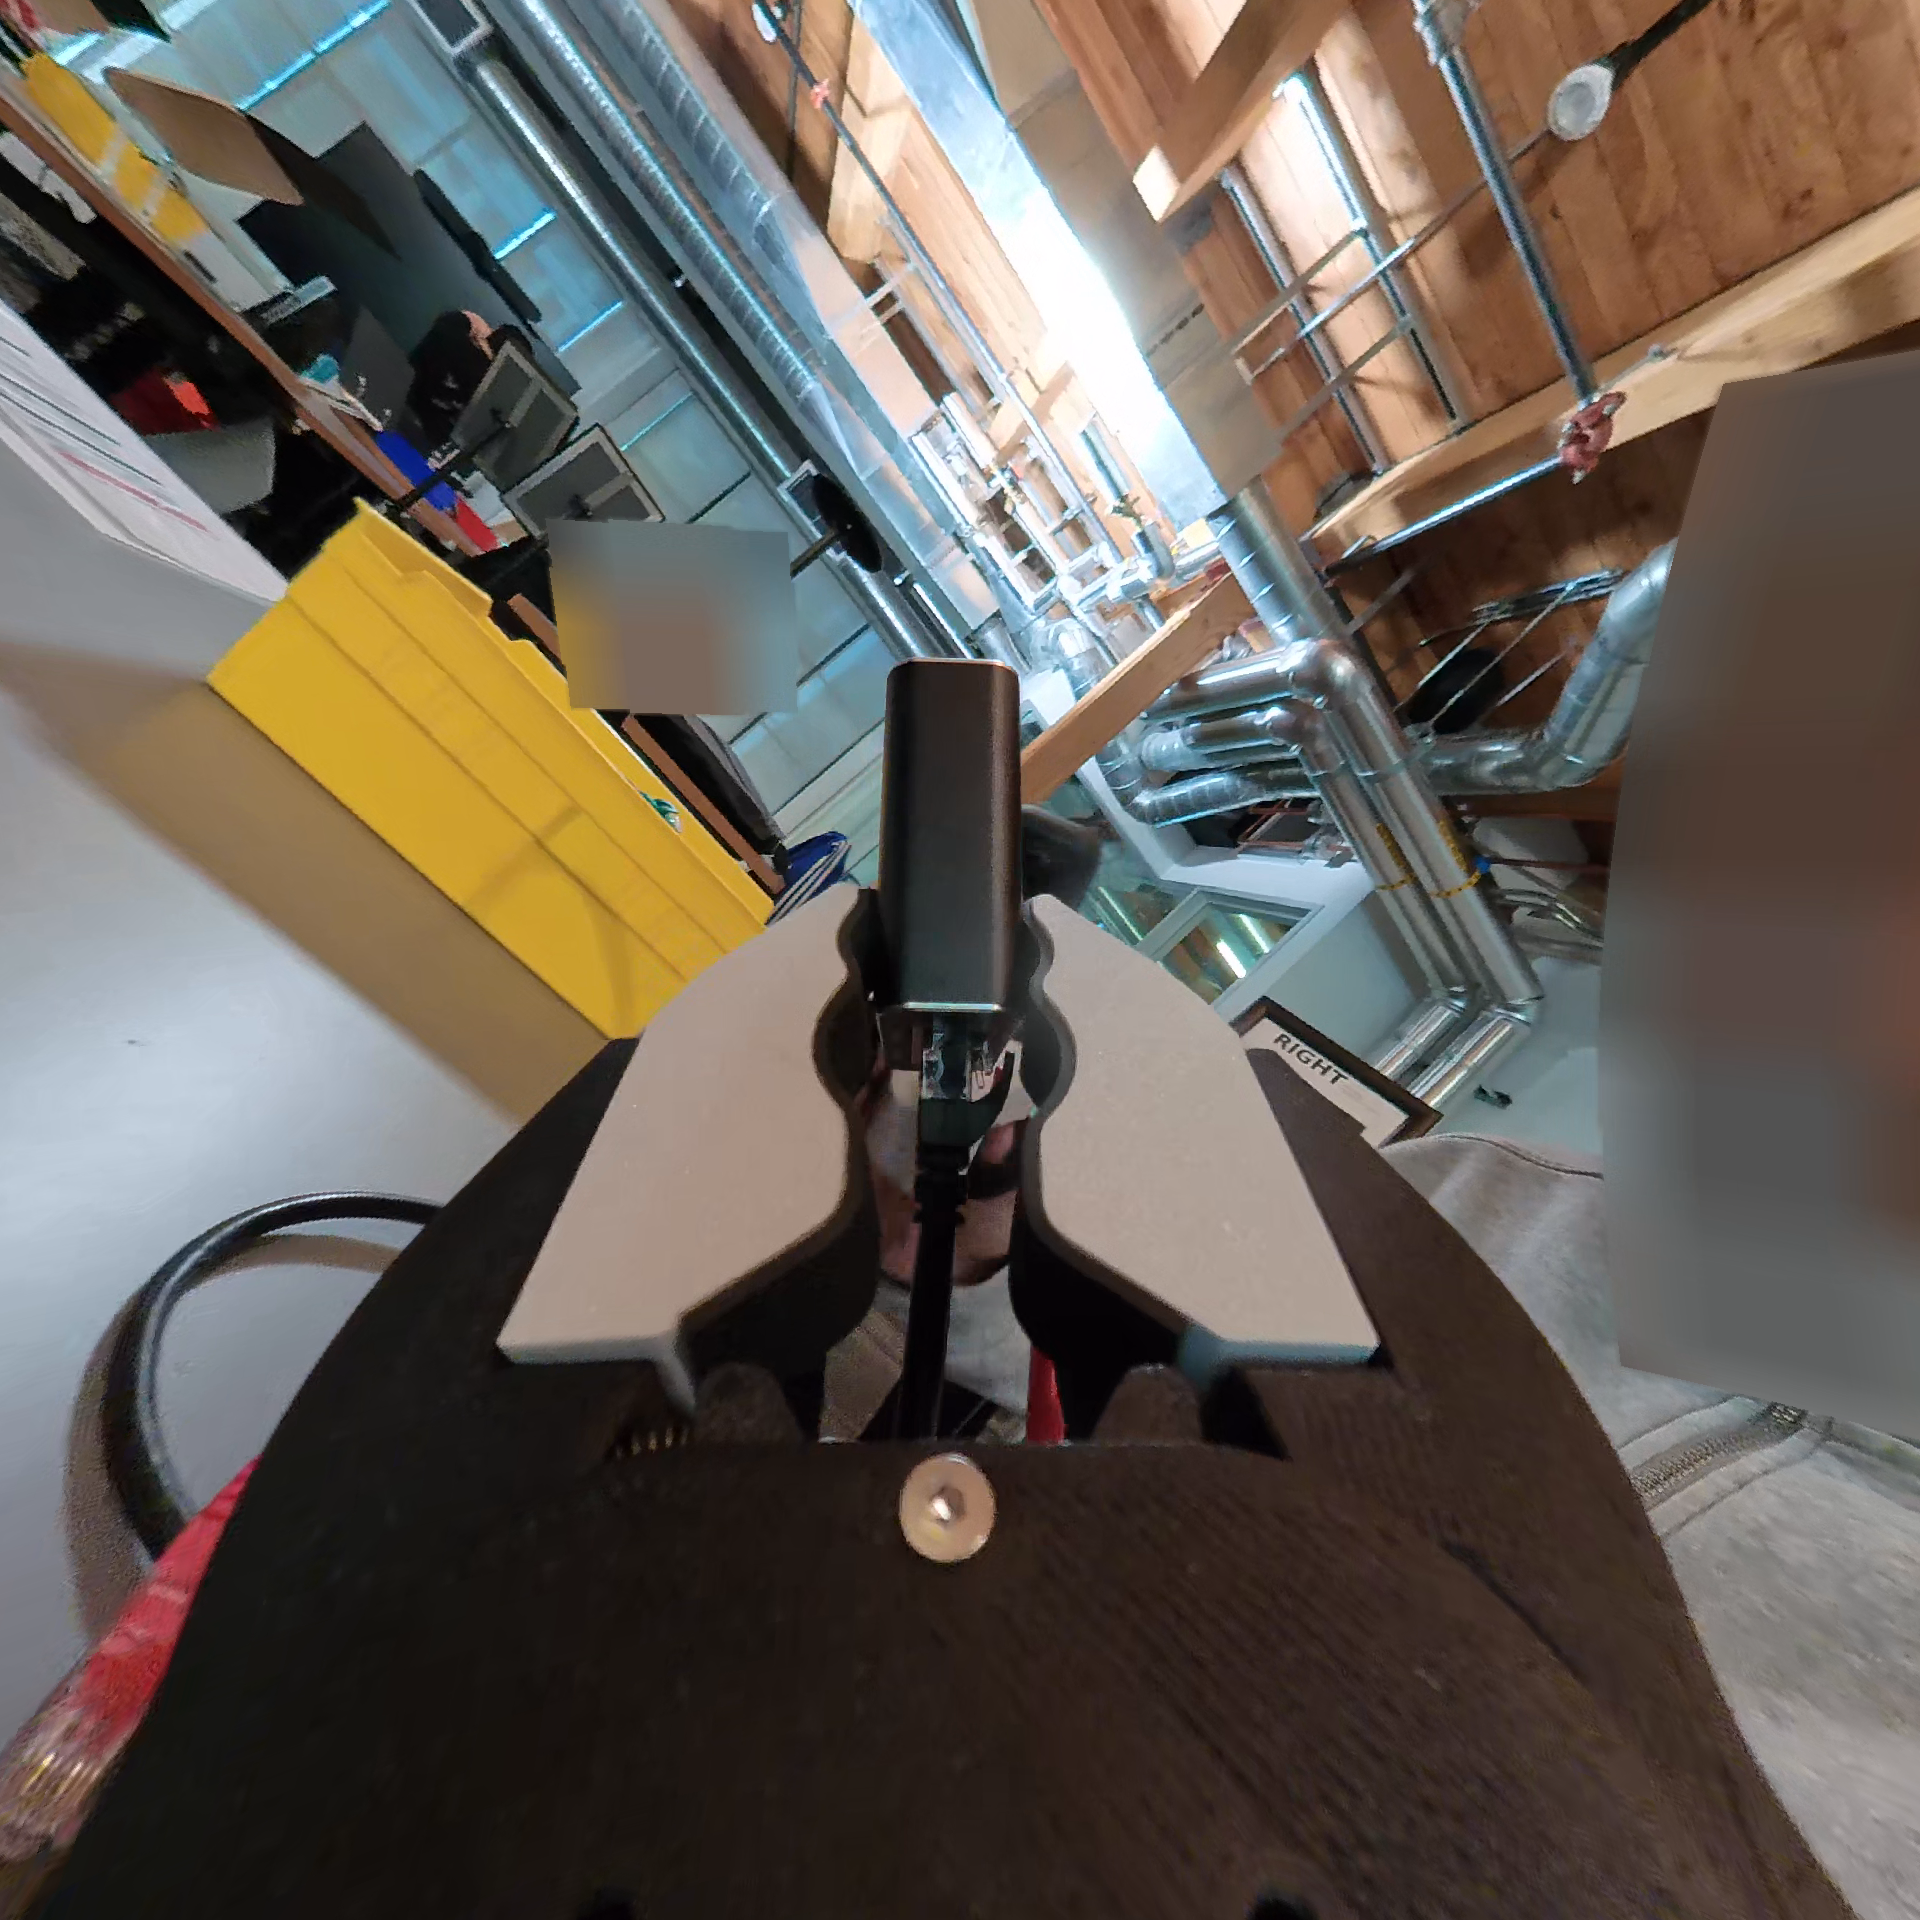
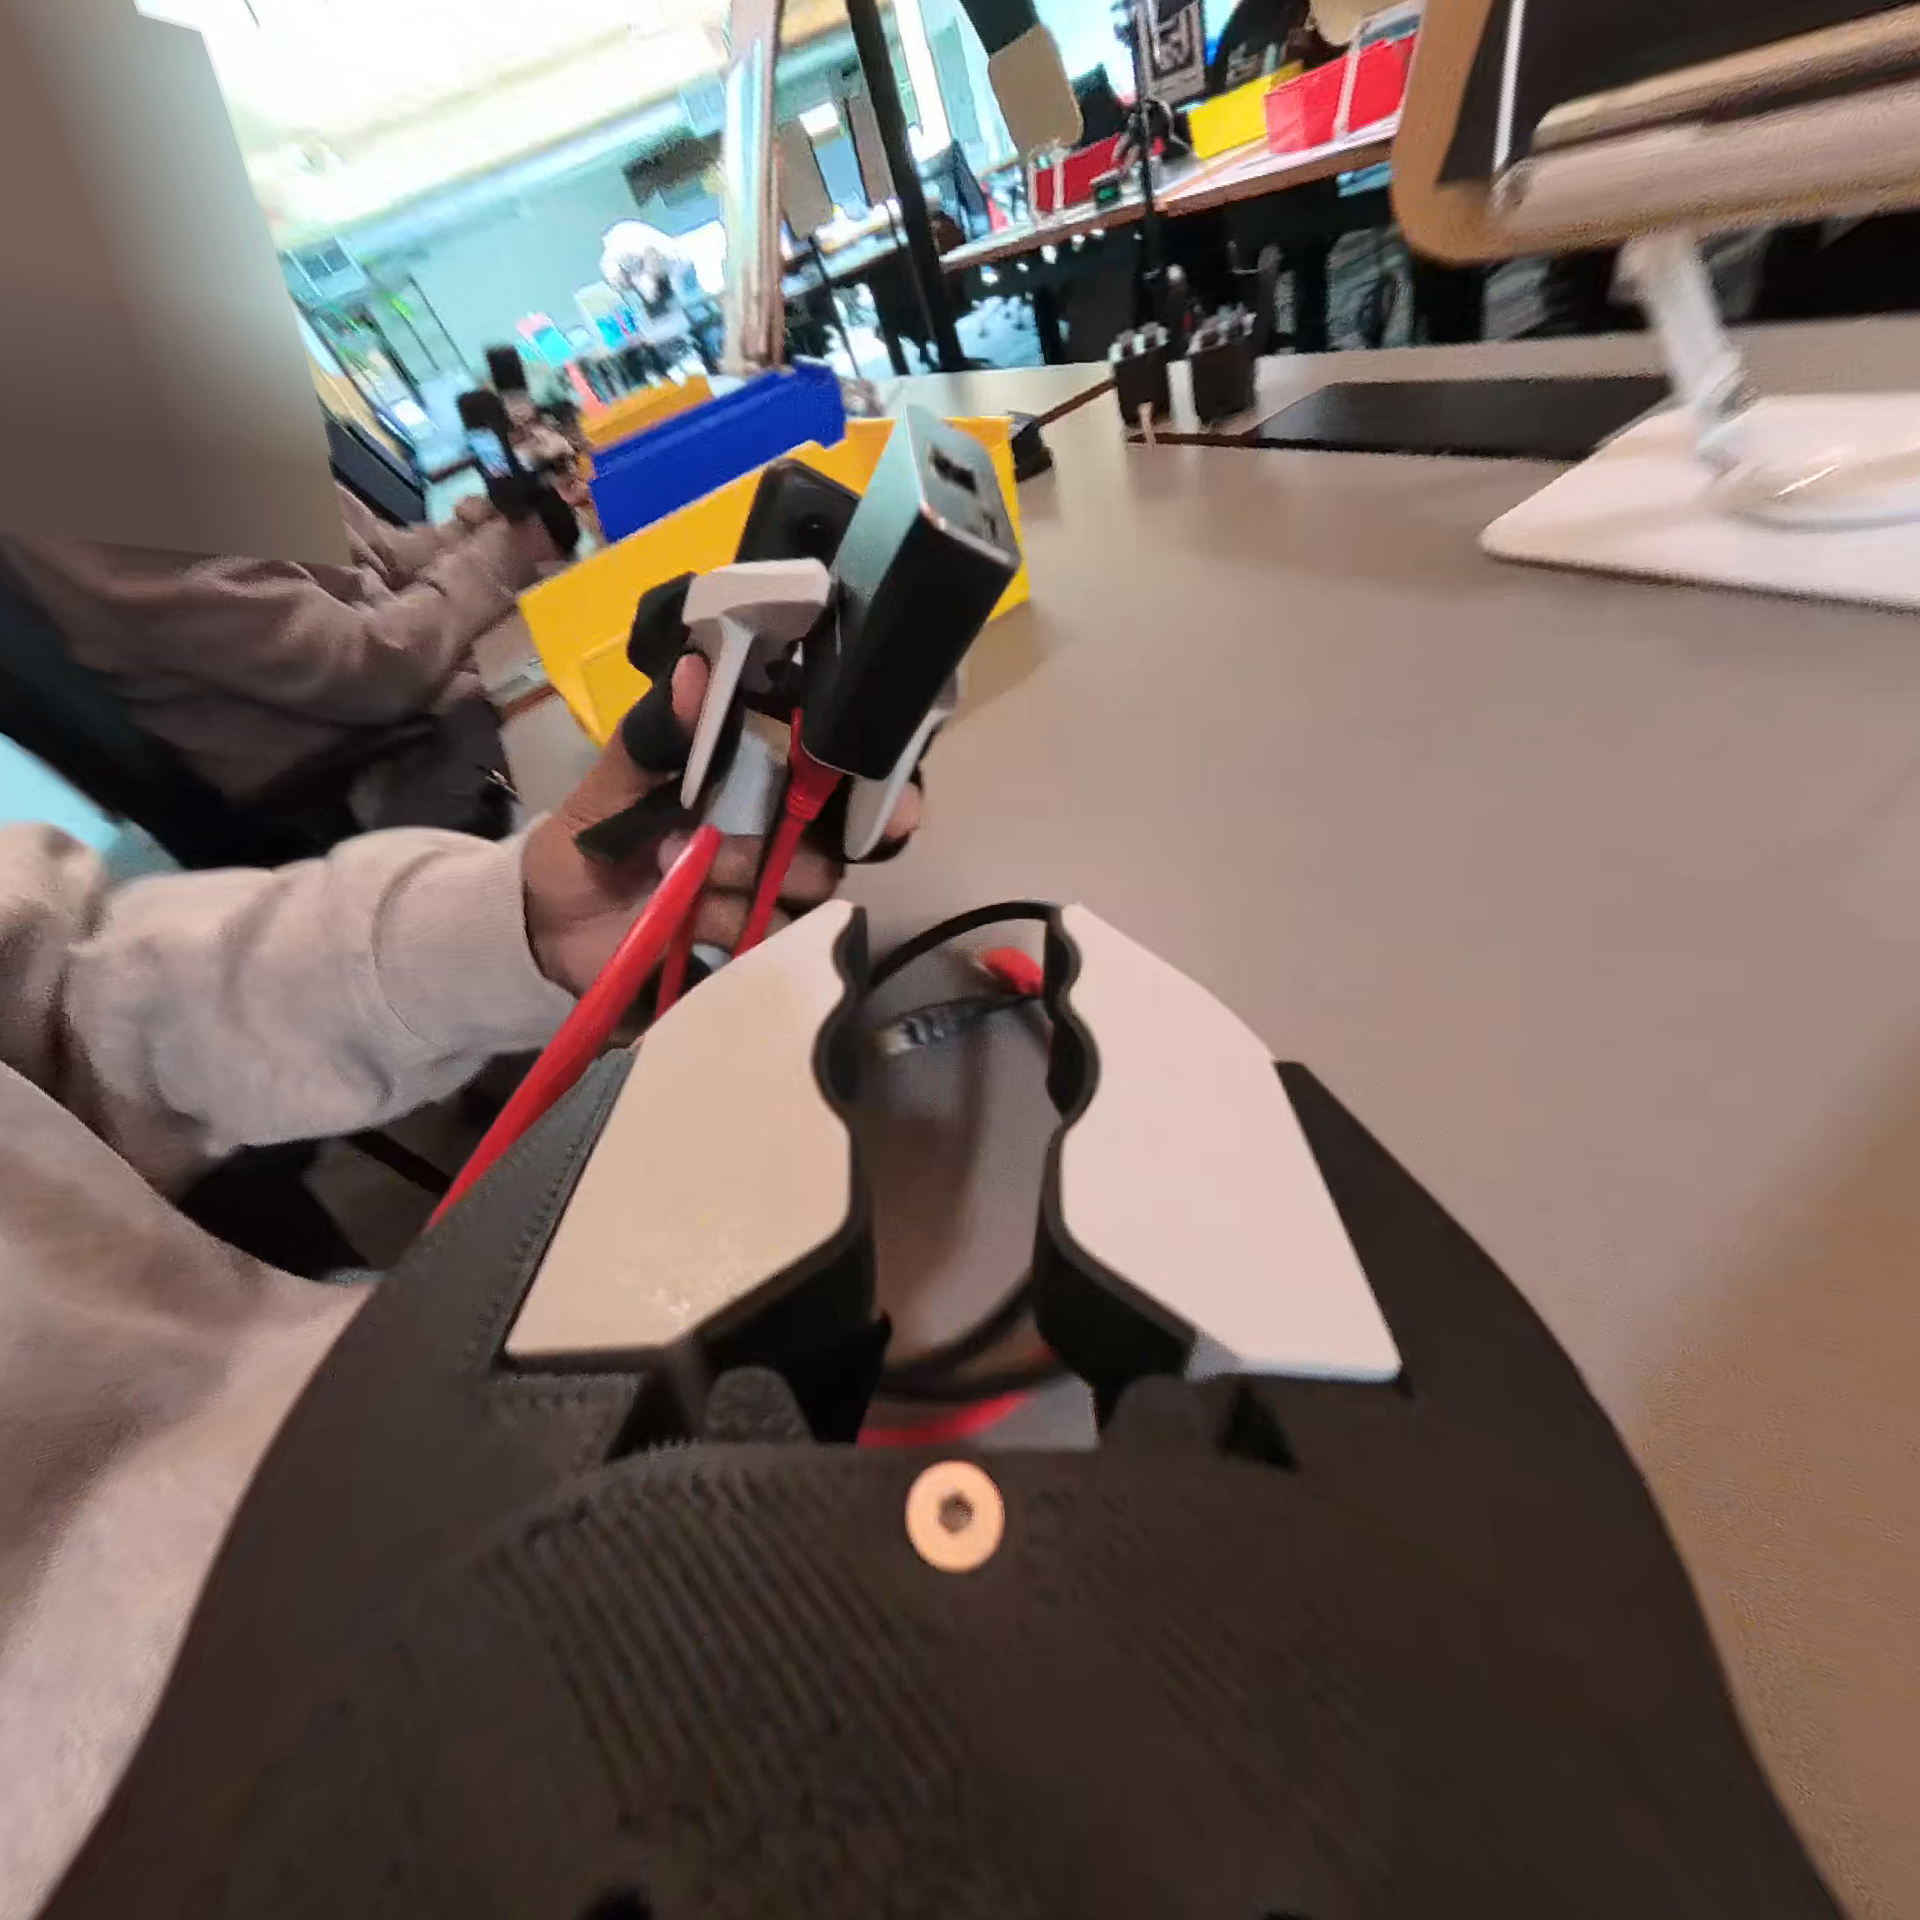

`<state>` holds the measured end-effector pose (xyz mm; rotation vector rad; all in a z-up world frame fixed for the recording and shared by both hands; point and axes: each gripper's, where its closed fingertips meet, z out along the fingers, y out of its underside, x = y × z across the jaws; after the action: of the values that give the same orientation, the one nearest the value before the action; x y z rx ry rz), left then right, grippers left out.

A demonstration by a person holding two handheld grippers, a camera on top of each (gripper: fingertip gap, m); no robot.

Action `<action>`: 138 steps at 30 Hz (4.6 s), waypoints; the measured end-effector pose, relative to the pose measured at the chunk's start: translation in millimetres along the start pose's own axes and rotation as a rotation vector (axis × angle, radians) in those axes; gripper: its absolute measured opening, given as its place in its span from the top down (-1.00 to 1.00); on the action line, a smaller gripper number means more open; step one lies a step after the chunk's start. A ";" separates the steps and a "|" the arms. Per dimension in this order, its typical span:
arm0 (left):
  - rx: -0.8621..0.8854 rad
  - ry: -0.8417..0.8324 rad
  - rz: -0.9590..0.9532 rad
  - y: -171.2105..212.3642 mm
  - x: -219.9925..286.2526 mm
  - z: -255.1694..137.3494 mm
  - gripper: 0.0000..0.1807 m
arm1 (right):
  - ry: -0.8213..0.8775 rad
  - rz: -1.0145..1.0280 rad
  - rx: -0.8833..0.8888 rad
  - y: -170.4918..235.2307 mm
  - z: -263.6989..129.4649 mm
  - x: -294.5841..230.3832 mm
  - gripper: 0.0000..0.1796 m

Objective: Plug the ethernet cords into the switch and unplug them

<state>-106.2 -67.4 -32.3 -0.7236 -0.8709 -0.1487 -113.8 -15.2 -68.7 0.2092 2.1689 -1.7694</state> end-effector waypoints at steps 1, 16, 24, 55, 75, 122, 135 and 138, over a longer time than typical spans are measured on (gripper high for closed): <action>-0.003 0.009 0.000 2.1 2.5 2.6 0.72 | -0.030 0.058 0.022 1.9 7.6 -3.8 0.64; 0.134 0.029 0.041 -15.4 10.1 -2.6 0.39 | -0.253 0.009 -0.186 32.6 41.1 -40.1 0.93; -0.353 -0.068 0.111 41.8 0.9 12.1 -0.04 | -0.363 -0.185 -0.632 86.6 1.6 -21.8 0.93; -0.224 -0.229 -0.272 40.9 -59.4 -18.2 0.69 | 0.481 -0.362 0.126 -108.3 -111.7 114.3 0.77; 0.031 -0.153 -0.185 35.6 -41.3 3.3 0.71 | -0.169 0.221 0.064 15.4 42.3 -0.4 0.53; -0.434 -0.231 0.054 79.9 -52.8 0.6 0.71 | -0.333 0.329 -0.113 29.3 8.3 17.5 0.74; -0.436 -0.181 0.076 81.6 -46.1 3.9 0.71 | -0.331 0.276 -0.100 30.5 11.4 10.9 0.77; -0.439 -0.181 0.075 81.6 -46.3 3.2 0.71 | -0.334 0.280 -0.102 31.0 11.6 10.5 0.78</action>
<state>-105.6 -11.3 -107.5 -1.1921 -0.9940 -0.2134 -111.9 -20.7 -102.9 0.1690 1.8817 -1.4221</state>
